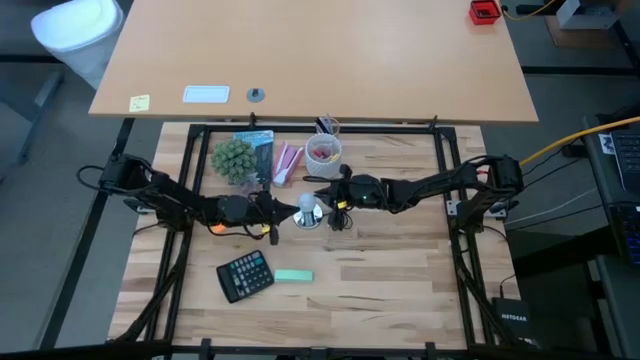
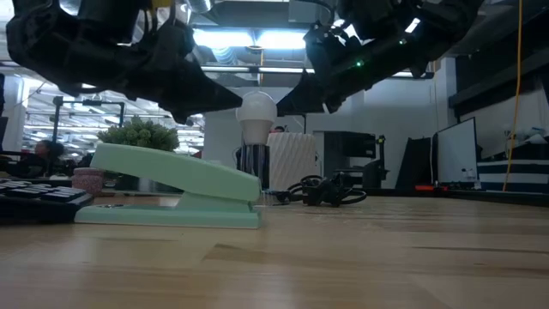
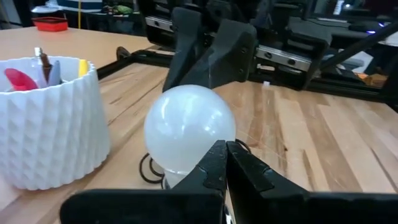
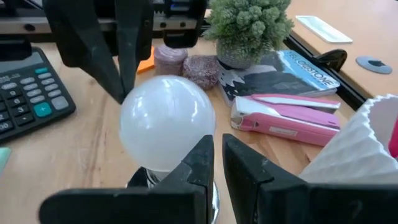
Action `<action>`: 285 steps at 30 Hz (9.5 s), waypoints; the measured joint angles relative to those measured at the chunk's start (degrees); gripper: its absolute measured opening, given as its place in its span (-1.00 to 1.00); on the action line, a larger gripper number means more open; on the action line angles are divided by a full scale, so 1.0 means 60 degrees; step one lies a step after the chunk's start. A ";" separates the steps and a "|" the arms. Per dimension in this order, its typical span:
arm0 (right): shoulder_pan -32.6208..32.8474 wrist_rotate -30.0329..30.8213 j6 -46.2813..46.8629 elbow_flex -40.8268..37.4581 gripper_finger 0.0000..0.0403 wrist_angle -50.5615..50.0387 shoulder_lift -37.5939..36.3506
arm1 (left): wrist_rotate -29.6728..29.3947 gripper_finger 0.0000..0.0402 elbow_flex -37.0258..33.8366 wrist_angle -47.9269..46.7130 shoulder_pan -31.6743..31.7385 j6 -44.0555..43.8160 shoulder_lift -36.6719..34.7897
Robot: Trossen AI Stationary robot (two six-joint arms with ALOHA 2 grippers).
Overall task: Screw lightbulb
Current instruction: Insert the lightbulb into the lamp
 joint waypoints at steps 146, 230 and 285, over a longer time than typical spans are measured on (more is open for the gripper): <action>-0.0004 0.0782 -0.1039 -0.0004 -0.80 -0.0906 -0.1339 | -0.1989 -0.99 -0.0004 0.1596 0.0329 0.1452 -0.0193; 0.0000 0.0556 -0.0714 -0.0004 -0.80 0.0774 0.0204 | -0.1115 -0.99 -0.0004 -0.0038 -0.0632 -0.0039 -0.0193; 0.0000 0.0517 -0.0536 0.0000 -0.80 0.0703 -0.0491 | -0.1931 -0.99 -0.0004 0.0681 -0.1126 0.0370 -0.0189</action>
